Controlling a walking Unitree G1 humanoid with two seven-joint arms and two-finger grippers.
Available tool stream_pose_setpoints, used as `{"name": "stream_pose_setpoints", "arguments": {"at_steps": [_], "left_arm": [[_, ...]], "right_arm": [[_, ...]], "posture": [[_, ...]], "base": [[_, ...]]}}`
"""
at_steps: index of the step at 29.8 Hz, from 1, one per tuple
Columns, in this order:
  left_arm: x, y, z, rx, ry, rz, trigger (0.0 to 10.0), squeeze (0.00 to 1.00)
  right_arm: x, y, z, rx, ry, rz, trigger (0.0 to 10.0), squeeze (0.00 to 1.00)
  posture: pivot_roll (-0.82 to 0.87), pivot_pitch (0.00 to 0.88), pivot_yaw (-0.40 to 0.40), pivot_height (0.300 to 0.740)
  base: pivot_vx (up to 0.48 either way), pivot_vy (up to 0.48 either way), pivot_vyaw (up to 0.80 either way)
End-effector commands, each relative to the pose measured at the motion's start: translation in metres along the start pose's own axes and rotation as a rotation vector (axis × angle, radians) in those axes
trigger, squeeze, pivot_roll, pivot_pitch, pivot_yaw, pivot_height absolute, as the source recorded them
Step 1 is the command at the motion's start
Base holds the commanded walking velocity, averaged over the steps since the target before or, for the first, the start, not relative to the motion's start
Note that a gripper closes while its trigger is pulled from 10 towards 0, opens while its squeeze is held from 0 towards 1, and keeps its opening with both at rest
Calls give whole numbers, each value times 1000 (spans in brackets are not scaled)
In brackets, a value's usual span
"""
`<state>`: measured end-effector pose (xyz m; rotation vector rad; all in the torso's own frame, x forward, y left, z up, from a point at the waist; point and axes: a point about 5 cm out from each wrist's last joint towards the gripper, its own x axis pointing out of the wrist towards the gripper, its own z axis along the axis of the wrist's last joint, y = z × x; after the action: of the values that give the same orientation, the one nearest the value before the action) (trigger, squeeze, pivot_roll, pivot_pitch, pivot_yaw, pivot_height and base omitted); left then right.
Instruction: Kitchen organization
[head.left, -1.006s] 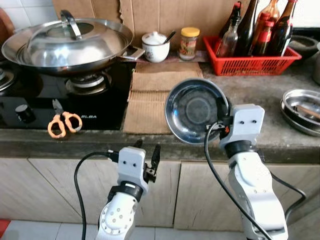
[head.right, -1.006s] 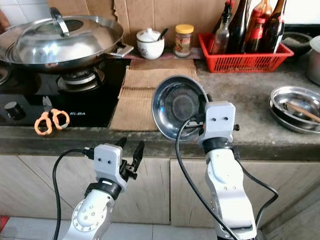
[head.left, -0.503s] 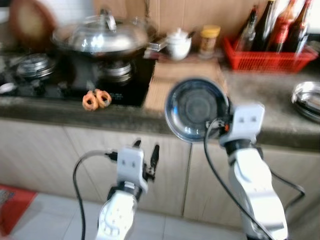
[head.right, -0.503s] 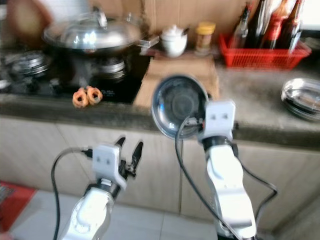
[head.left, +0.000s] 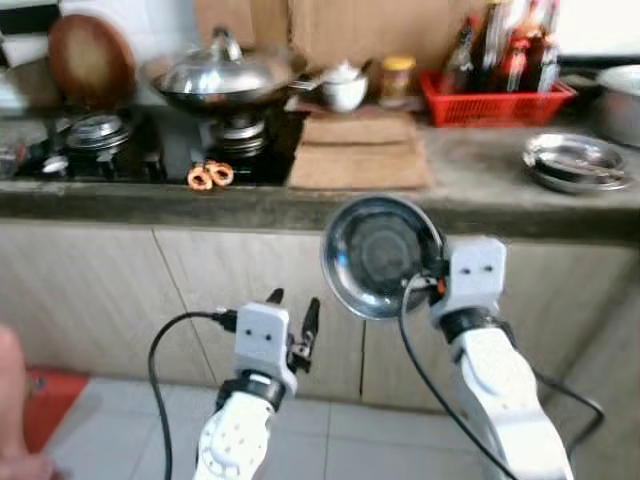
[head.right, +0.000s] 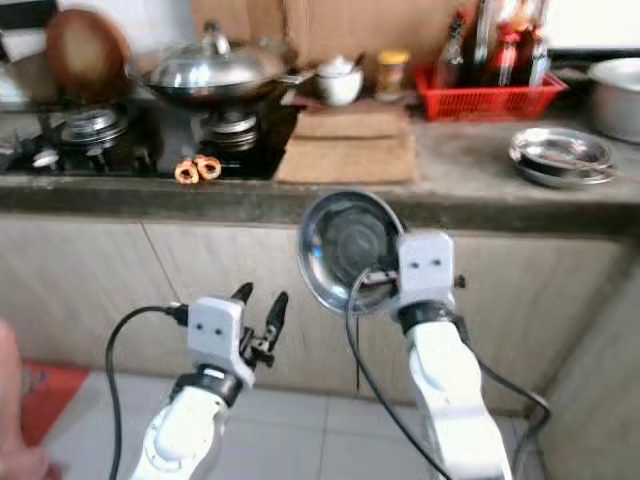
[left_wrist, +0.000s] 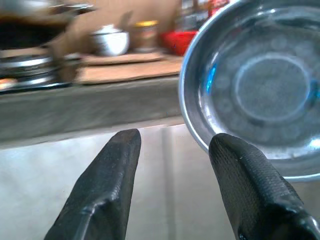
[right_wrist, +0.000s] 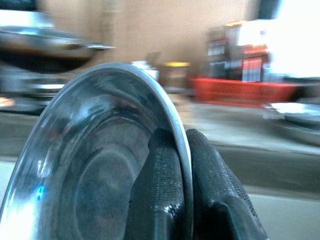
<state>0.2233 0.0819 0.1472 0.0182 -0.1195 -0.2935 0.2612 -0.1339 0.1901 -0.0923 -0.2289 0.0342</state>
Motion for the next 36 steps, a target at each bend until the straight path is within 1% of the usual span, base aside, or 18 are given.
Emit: {"name": "stream_pose_setpoints", "arguments": {"at_steps": [1, 7, 9, 20, 28, 33, 36], "left_arm": [[-2, 1, -1, -4, 10, -4, 10000, 0], [-3, 1, -5, -13, 24, -5, 10000, 0], [-4, 1, -6, -14, 30, -8, 10000, 0], [-4, 0, -8, -13, 36, -13, 10000, 0], [-5, 0, -9, -15, 41, -22, 10000, 0], [-4, 0, -9, -14, 43, -27, 10000, 0], [-4, 0, -10, -13, 45, -28, 10000, 0]], "right_arm": [[-1, 4, 6, 8, -19, 13, 0, 0], [-5, 3, 1, -2, 6, 2, 0, 0], [-7, 3, 0, -7, 10, -1, 0, 0], [-11, 3, -4, -17, 34, -14, 0, 0], [-13, 4, -5, -27, 45, -20, 0, 0], [-14, 5, -6, -27, 51, -25, 0, 0], [-14, 5, -6, -29, 54, -26, 0, 0]], "posture": [[69, 54, -6, 740], [65, 58, -5, 740], [62, 58, -2, 740], [60, 61, -2, 740], [58, 64, 0, 740], [60, 63, 1, 740], [60, 63, 3, 740]], "base": [[0, 0, -800], [0, 0, -800], [0, 255, -800], [0, 398, -797], [0, 0, -786], [0, 316, -781], [0, 0, -781]]}}
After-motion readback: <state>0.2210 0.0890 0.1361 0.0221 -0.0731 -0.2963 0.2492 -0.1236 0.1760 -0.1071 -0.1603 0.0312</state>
